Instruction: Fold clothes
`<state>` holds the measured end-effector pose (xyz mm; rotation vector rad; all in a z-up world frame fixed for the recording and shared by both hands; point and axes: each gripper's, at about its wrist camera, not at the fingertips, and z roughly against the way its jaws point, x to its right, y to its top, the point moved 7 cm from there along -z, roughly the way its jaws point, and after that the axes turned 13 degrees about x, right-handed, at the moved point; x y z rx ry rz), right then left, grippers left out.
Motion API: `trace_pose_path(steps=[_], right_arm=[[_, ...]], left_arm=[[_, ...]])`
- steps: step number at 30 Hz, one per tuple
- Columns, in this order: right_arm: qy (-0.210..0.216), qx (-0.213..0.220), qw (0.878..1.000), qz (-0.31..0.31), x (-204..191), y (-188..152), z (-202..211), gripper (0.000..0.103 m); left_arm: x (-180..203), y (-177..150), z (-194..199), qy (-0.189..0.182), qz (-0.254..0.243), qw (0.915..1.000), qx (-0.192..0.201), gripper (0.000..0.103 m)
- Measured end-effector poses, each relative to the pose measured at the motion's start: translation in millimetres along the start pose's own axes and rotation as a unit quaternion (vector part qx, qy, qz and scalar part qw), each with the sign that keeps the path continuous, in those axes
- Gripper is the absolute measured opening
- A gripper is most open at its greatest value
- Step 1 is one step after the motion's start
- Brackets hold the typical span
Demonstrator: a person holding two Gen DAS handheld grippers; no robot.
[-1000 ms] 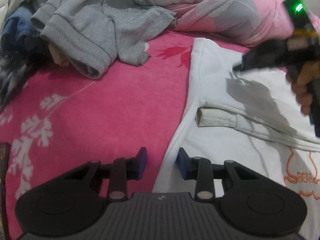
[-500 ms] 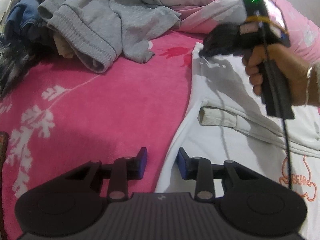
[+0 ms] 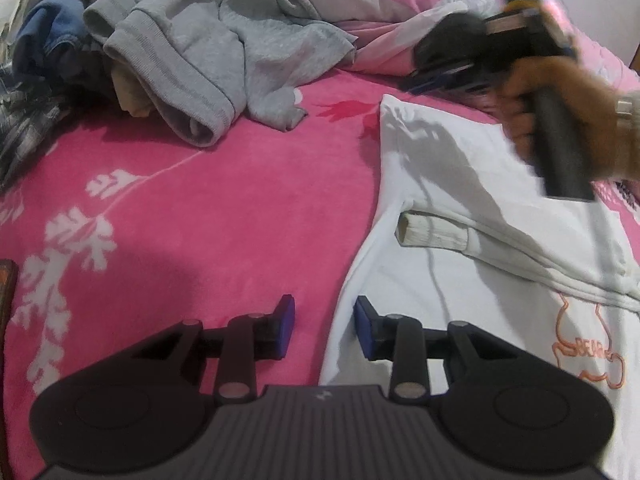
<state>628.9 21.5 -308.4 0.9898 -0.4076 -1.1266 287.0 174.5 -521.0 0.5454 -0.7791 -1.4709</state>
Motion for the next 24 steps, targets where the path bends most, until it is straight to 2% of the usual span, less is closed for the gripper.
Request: trace_pose_path(steps=[5, 8, 10, 11, 13, 16, 20, 24], right_arm=[[0.04, -0.025, 0.999, 0.028, -20.9, -7.0, 42.0, 0.006], [0.048, -0.054, 0.996, 0.045, -28.9, -33.5, 40.1, 0.006], [0.038, -0.1, 0.992, 0.059, -27.4, -63.2, 28.3, 0.005], [0.032, -0.108, 0.992, 0.064, -25.3, -74.6, 23.4, 0.005], [0.025, -0.098, 0.994, 0.047, -24.3, -72.7, 23.1, 0.005], [0.028, -0.06, 0.998, 0.024, -28.6, -53.9, 46.7, 0.006], [0.047, -0.048, 0.997, 0.034, -40.0, -54.2, 75.3, 0.006], [0.066, -0.085, 0.992, 0.071, -52.0, -89.7, 62.0, 0.006]], left_arm=[[-1.1, 0.4, 0.5, 0.001, 0.006, 1.0, -0.001, 0.035], [-0.9, -0.4, 0.8, 0.003, 0.001, 1.0, 0.0, 0.035], [-1.5, -1.1, 1.6, 0.004, -0.002, 1.0, 0.0, 0.035], [-2.2, -1.5, 2.5, 0.005, -0.003, 1.0, 0.0, 0.035], [-3.9, -2.7, 4.7, 0.005, -0.004, 1.0, 0.001, 0.035], [-5.3, -4.4, 7.6, 0.005, -0.008, 1.0, 0.001, 0.035], [-5.3, -6.1, 9.9, 0.005, -0.018, 0.9998, 0.001, 0.035], [-5.1, -7.9, 11.9, 0.007, -0.028, 0.9996, 0.0, 0.035]])
